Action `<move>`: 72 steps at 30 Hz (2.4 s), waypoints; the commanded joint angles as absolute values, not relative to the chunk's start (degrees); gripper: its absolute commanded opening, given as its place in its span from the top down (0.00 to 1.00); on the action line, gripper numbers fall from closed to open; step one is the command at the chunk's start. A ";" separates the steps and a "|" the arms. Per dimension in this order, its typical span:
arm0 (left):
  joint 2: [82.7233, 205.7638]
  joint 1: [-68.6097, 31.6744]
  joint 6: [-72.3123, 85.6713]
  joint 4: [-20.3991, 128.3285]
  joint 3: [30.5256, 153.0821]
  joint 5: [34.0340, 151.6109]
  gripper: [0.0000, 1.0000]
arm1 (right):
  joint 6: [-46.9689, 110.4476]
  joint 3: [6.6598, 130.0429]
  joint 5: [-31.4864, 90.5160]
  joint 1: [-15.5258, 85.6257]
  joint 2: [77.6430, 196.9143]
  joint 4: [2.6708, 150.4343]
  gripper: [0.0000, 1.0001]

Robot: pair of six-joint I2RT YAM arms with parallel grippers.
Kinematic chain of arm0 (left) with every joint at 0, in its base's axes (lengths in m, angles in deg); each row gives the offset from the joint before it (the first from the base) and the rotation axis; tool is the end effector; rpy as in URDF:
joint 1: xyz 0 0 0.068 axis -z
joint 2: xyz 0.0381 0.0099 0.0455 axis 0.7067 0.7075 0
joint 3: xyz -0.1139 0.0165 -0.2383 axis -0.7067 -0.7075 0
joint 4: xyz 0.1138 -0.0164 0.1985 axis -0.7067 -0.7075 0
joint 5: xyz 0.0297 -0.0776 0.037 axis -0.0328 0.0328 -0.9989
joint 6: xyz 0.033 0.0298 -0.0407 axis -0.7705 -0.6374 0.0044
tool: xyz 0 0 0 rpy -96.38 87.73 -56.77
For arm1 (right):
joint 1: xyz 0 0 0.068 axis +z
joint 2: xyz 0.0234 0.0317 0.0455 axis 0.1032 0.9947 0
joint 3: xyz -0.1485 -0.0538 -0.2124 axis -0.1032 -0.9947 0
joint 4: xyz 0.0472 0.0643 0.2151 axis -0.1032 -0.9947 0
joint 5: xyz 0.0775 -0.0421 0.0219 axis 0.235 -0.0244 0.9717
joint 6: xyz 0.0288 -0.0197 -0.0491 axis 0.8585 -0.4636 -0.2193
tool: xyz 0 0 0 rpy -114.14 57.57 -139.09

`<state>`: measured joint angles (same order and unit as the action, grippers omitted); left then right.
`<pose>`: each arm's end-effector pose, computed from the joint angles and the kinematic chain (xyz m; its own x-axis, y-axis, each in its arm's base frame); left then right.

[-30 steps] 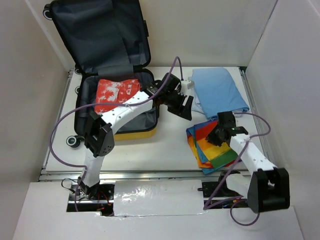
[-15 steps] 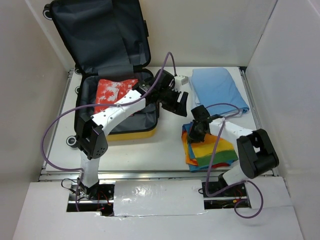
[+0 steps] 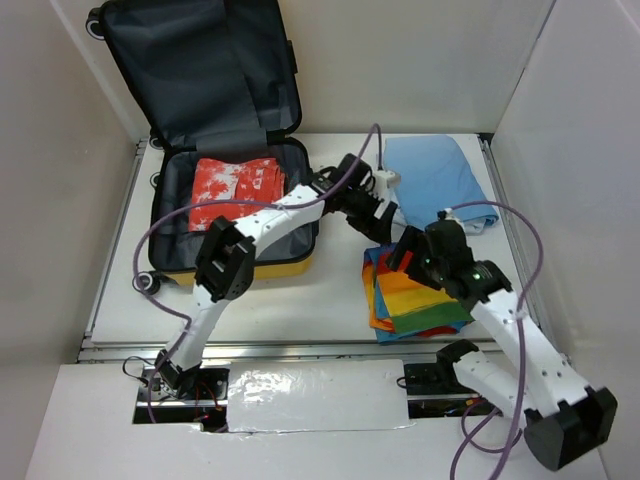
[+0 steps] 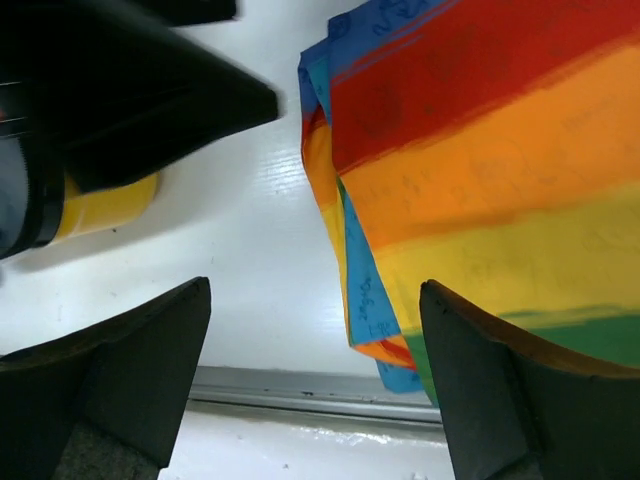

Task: Pack the luggage

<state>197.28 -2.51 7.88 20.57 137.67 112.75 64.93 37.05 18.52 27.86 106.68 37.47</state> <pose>0.3409 -0.3404 0.2591 -0.6678 0.3468 -0.6586 0.7254 0.5014 -0.4716 0.1453 0.0558 0.2628 -0.7251 0.3998 -0.5607 0.1709 0.8933 0.4158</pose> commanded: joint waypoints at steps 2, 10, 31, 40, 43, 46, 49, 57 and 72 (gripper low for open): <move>204.00 -0.67 2.75 24.70 142.67 114.27 0.07 | 70.18 35.78 16.51 26.49 99.10 27.77 0.08; 213.23 -0.58 3.62 23.30 149.18 111.20 0.05 | 74.76 37.10 13.88 24.21 90.65 20.99 0.03; 199.45 -2.86 9.86 23.99 126.97 109.17 1.00 | 88.99 20.67 22.84 14.53 97.41 30.65 0.04; 193.82 -3.66 14.08 26.37 118.60 104.52 1.00 | 95.05 20.40 14.24 14.10 95.94 25.91 0.01; 193.38 -3.66 14.52 26.37 118.07 103.99 1.00 | 95.93 20.14 13.09 13.92 93.74 24.42 0.01; 193.20 -3.66 15.14 26.11 117.72 102.85 1.00 | 96.91 21.28 10.54 14.01 92.24 22.13 0.01; 193.03 -4.01 15.23 26.11 117.89 101.44 1.00 | 97.78 22.07 7.38 13.92 91.53 20.02 0.01; 193.47 -5.86 15.67 24.88 120.01 101.00 1.00 | 96.74 18.04 12.10 13.75 95.13 27.30 0.03; 191.62 -5.86 16.19 25.14 116.40 100.38 1.00 | 98.92 8.63 16.17 16.11 97.68 42.60 0.24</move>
